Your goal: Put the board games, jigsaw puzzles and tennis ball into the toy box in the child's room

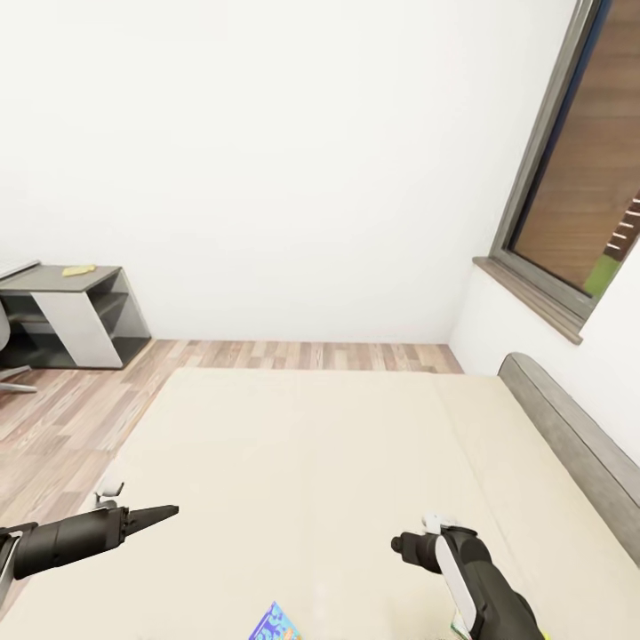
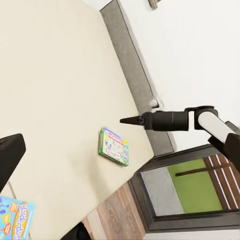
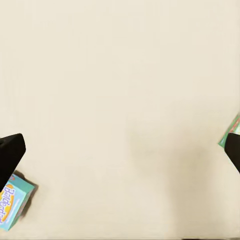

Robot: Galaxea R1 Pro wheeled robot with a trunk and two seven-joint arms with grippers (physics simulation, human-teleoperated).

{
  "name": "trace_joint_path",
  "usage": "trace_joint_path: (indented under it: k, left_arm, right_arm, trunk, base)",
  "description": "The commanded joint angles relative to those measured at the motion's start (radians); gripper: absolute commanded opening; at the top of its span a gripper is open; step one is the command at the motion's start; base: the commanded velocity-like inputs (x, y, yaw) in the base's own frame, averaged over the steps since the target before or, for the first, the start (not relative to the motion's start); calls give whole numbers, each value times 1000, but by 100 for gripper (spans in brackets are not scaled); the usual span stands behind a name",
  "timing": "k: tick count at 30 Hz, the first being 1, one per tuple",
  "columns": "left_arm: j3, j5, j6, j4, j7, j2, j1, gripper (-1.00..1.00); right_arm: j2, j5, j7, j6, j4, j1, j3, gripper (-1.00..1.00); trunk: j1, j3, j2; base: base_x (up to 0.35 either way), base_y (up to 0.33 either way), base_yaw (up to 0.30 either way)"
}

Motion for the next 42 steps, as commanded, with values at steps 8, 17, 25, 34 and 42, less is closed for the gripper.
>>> trace_joint_path:
  k: [8,17,25,34,42]
  left_arm:
    - [0,-2,10,0,-3,0,-1,100]
    - [0,-2,10,0,-1,0,-1,100]
    - [0,-3,10,0,-1,-1,-1,100]
    - [-1,-3,10,0,1,-1,-1,100]
    - [-1,-3,10,0,2,-1,-1,100]
  right_arm:
    - [-1,-12,-9,8,45,-12,-3,100]
    - [-2,-12,-9,9,60,-14,-4,100]
    - [-5,-12,-10,2,109,-25,-5,100]
    - [-7,-10,-9,-39,198,-56,-5,100]
    - [-8,-8,-9,-73,209,-58,-5,100]
  trunk:
    - [1,-15,-2]
    - [1,-30,-2]
    - [1,-43,-2]
    - [1,-58,-2]
    - [1,-71,-2]
  base:
    - [0,0,0]
    - [0,0,0]
    - [0,0,0]
    - [0,0,0]
    - [0,0,0]
